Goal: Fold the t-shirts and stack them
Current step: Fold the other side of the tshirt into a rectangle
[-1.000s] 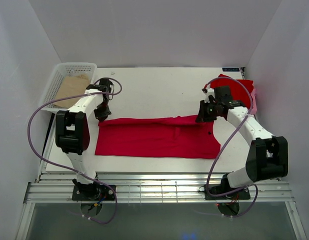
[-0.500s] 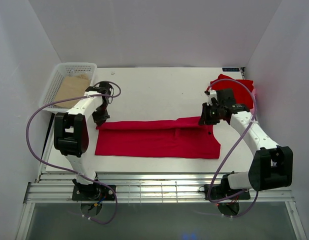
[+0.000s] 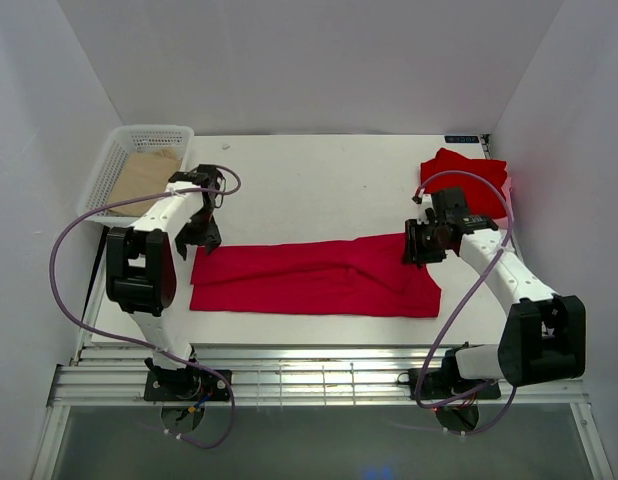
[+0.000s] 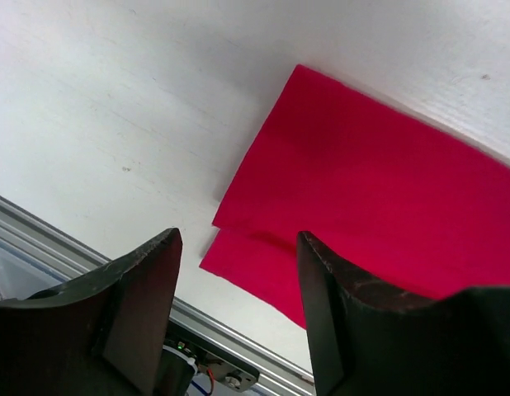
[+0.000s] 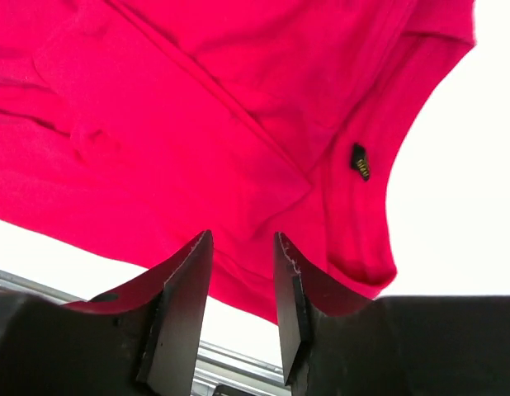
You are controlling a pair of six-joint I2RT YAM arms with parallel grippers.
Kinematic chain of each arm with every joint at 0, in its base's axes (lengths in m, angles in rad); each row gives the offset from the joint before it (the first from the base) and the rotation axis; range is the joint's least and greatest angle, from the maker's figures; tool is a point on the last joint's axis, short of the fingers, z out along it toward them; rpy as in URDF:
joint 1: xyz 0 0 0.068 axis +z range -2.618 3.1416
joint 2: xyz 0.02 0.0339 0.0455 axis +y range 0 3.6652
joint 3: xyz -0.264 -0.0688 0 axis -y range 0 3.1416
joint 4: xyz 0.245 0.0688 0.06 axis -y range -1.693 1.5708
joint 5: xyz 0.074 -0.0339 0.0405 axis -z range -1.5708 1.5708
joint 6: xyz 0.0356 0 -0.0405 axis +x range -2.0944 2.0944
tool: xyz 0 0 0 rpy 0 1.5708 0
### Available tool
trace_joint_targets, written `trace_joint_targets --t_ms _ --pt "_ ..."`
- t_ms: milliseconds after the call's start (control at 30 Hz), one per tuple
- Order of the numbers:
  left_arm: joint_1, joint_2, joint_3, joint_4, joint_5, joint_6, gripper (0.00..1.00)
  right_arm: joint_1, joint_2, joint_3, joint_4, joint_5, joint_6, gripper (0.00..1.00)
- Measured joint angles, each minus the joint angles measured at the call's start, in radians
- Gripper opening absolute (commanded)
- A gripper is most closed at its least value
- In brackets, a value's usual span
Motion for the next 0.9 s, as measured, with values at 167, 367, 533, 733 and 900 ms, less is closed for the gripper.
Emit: trace_joint_targets --t_ms 167,367,533,733,900 --pt "-0.001 -0.048 0.098 -0.004 -0.001 -0.018 0.57 0.0 0.044 0.071 0.01 0.009 0.0 0.42" --pt "-0.021 -0.018 0.126 0.039 0.033 -0.027 0.39 0.0 0.202 0.123 0.097 -0.091 0.023 0.43" --pt "-0.074 0.052 0.113 0.072 0.077 -0.04 0.38 0.021 0.334 0.179 0.133 -0.163 0.042 0.43" --pt "-0.119 0.067 0.063 0.102 0.108 -0.055 0.37 0.067 0.451 0.29 0.166 -0.202 0.049 0.43" --pt "-0.118 0.067 0.019 0.126 0.109 -0.06 0.36 0.091 0.51 0.351 0.173 -0.22 0.05 0.43"
